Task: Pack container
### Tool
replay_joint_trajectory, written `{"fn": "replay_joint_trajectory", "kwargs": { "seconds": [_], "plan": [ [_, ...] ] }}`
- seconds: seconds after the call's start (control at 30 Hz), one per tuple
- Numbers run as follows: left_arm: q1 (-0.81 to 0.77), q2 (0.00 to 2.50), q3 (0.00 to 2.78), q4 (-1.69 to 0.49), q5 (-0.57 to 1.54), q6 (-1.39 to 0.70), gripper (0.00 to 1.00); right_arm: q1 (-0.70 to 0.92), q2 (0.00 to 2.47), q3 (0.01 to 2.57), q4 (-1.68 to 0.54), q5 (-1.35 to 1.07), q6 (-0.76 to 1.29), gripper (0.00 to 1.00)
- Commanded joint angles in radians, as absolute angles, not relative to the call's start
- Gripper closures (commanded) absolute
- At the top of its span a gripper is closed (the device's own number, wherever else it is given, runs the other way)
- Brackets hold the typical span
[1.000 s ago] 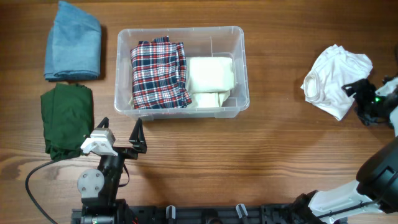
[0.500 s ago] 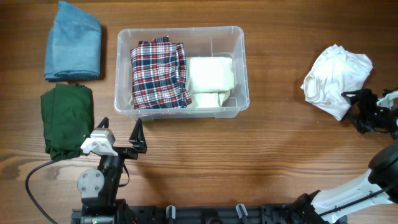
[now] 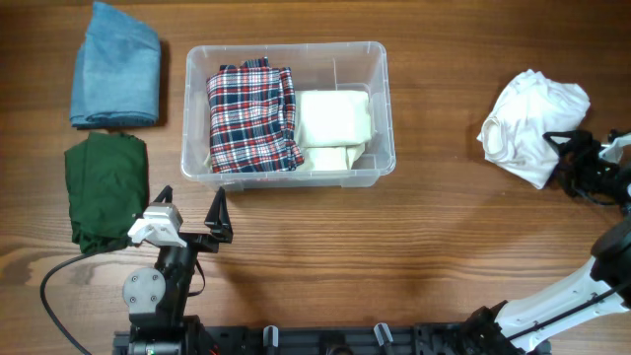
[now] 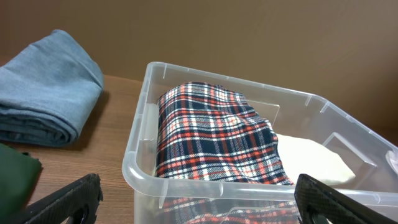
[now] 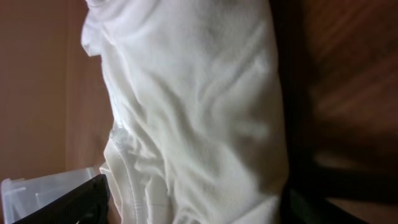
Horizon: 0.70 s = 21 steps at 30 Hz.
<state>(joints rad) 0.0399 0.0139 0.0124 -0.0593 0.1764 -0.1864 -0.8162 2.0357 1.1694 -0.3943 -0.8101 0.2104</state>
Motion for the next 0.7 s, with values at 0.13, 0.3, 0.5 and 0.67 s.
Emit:
{"fn": "replay_joint_trajectory", "kwargs": {
  "seconds": [0.13,0.3,0.5,0.67],
  "plan": [
    [0.045,0.009,0.006,-0.06,0.167,-0.191,0.0,-0.759,2.186,1.119,-0.345,-0.656,0.132,0.14],
    [0.045,0.009,0.006,-0.06,0.167,-0.191,0.0,-0.684,2.186,1.119,-0.284,-0.653,0.119,0.3],
    [0.045,0.009,0.006,-0.06,0.167,-0.191,0.0,-0.638,2.186,1.119,-0.243,-0.653,0.119,0.54],
    [0.045,0.009,0.006,-0.06,0.167,-0.191,0.0,-0.637,2.186,1.119,-0.234,-0.656,0.119,0.83]
  ]
}}
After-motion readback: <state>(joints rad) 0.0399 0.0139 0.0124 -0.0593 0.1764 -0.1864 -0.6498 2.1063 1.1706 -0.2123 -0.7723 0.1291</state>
